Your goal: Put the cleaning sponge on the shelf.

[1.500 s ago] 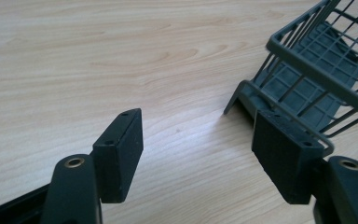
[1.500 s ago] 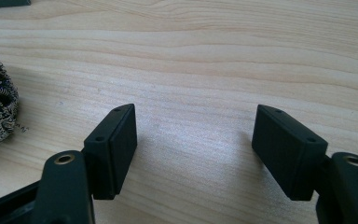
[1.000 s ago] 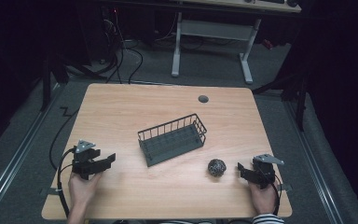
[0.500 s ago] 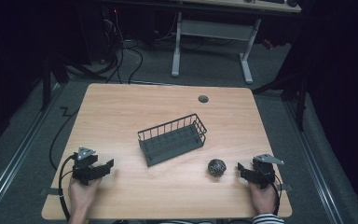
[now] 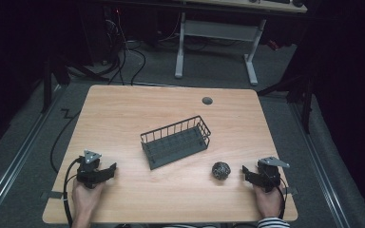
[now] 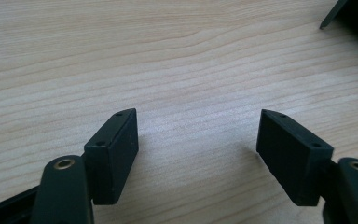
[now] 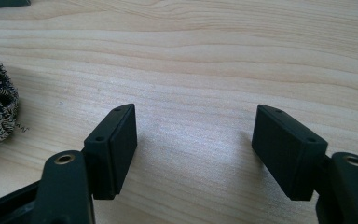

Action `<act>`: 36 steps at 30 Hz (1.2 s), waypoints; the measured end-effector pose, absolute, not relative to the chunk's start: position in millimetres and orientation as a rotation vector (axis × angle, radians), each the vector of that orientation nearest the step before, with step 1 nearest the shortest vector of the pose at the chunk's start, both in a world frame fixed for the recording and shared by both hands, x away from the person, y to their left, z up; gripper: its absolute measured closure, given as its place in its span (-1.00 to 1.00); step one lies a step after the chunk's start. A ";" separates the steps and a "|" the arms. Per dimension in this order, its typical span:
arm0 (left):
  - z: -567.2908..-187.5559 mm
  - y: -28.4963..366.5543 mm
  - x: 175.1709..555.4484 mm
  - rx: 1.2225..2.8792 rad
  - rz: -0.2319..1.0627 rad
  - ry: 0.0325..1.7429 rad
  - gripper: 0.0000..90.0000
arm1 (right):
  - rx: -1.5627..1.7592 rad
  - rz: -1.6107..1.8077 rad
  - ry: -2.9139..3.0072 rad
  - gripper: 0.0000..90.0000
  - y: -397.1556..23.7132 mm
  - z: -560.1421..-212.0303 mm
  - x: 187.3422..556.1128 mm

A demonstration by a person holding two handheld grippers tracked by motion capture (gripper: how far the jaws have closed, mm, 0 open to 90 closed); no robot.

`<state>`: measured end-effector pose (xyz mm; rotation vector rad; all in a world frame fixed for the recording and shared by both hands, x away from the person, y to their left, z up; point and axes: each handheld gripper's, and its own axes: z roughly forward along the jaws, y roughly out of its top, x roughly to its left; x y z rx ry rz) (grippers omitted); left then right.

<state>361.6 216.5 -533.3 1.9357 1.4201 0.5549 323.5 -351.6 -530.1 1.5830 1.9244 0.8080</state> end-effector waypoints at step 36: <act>-537.1 214.6 362.1 1.939 0.604 1.395 -0.40 | 1.429 0.948 2.068 -0.33 -327.4 -509.1 303.3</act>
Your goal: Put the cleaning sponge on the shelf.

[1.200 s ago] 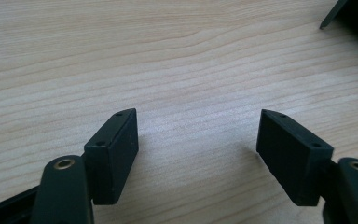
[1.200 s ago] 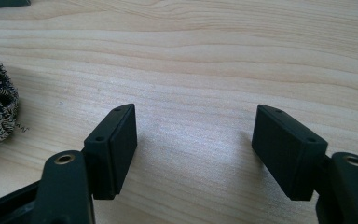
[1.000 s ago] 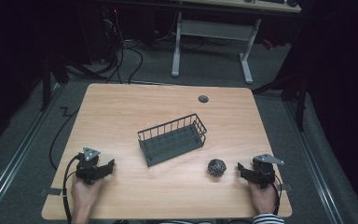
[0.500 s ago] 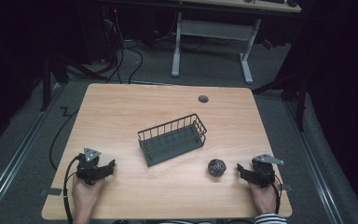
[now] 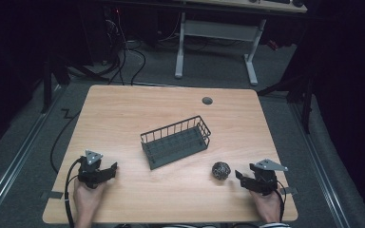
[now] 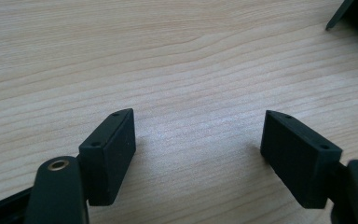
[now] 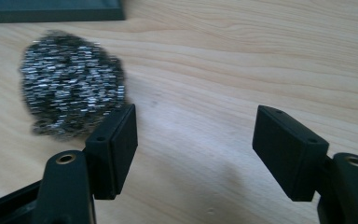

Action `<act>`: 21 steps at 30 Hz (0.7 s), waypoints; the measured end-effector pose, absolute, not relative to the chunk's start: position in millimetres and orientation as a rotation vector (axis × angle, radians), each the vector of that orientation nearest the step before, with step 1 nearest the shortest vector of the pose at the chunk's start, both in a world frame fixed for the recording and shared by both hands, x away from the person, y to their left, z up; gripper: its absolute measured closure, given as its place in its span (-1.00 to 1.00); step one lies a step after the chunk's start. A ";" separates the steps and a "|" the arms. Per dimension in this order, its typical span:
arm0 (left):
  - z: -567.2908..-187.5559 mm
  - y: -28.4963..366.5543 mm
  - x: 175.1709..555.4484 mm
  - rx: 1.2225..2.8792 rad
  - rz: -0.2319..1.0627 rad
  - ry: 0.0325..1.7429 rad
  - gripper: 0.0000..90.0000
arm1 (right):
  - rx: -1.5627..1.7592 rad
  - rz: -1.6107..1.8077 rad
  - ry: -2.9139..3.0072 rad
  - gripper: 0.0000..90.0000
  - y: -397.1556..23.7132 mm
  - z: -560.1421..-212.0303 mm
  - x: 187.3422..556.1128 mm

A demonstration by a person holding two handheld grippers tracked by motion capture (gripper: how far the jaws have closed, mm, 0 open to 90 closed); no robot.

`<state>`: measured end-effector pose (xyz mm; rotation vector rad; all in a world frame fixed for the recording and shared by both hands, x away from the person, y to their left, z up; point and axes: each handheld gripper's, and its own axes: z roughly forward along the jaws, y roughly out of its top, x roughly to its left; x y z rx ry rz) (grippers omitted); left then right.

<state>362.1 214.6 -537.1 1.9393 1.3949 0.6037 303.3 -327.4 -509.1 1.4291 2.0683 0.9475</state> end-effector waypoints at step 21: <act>-537.3 214.4 362.3 1.943 0.599 1.389 -0.44 | 1.298 1.006 2.248 -0.56 -277.6 -502.3 317.1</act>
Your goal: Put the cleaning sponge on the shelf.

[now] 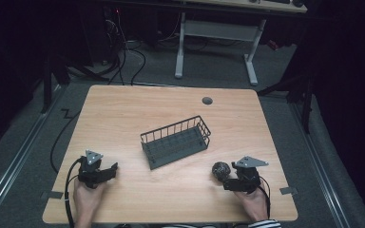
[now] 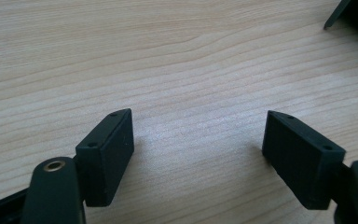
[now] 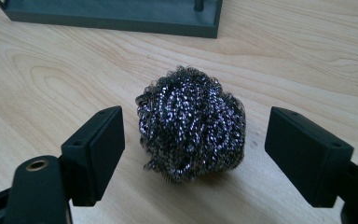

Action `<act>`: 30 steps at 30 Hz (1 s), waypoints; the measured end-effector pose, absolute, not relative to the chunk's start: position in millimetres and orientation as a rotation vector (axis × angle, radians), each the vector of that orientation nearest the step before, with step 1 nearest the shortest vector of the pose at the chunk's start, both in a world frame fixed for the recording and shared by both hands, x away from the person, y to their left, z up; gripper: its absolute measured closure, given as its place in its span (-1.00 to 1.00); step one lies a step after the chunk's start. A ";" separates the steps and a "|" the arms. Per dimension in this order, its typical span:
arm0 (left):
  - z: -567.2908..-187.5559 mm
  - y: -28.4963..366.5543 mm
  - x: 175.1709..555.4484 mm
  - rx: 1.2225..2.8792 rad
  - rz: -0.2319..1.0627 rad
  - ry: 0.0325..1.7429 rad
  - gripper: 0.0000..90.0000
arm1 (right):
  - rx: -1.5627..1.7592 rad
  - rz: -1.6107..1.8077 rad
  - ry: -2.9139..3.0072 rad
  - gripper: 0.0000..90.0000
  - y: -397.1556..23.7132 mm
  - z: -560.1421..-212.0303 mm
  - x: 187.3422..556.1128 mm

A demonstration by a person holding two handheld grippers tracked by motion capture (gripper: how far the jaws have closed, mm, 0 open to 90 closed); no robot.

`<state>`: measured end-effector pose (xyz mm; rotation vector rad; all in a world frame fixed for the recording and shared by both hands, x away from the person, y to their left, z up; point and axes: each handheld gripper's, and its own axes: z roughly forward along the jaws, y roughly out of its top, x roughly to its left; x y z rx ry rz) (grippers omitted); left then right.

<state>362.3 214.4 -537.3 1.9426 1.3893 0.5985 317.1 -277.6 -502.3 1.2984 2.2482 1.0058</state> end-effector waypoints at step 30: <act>-537.3 213.9 362.7 1.942 0.601 1.393 -0.44 | 1.252 1.008 2.341 -0.16 -268.4 -513.6 329.7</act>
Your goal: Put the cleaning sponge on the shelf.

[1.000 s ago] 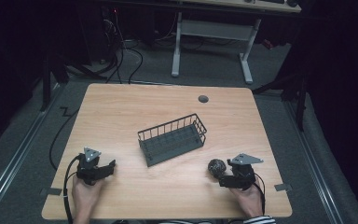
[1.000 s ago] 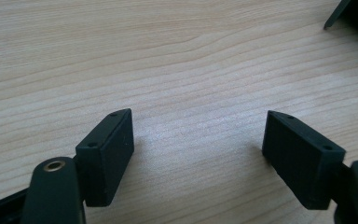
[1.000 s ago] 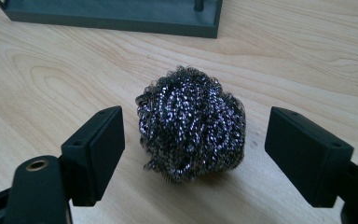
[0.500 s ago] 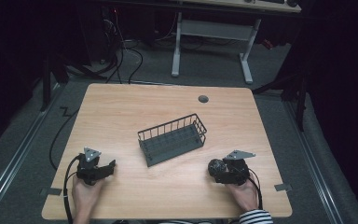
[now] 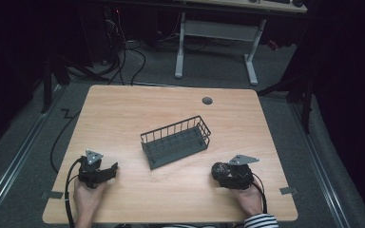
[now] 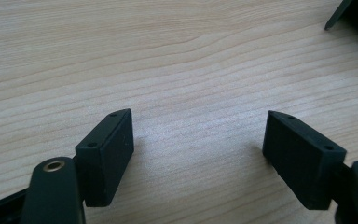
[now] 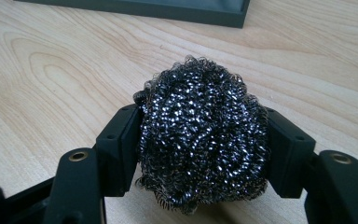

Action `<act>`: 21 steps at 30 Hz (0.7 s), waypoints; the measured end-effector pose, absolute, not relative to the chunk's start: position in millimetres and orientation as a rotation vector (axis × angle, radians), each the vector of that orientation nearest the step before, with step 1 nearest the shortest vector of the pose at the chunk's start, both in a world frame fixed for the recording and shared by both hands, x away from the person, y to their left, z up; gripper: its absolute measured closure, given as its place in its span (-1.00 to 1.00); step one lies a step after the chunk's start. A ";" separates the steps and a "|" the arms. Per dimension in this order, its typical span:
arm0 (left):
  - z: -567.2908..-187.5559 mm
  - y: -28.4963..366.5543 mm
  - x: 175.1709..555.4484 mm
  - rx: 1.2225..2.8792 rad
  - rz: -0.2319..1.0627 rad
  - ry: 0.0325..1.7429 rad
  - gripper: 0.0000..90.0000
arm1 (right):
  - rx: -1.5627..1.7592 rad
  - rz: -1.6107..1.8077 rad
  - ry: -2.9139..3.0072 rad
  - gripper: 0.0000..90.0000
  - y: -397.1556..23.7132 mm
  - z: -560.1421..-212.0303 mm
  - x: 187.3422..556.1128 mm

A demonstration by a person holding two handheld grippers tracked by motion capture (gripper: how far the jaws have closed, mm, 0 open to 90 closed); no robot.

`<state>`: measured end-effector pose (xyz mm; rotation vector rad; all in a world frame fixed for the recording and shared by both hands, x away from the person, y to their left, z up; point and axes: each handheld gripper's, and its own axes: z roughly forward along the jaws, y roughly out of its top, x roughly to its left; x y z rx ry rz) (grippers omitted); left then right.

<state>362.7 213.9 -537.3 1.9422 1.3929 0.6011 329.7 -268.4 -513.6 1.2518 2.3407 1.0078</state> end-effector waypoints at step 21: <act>-537.2 213.8 362.7 1.942 0.602 1.394 -0.44 | 1.220 1.117 2.322 -0.15 -265.8 -484.1 331.5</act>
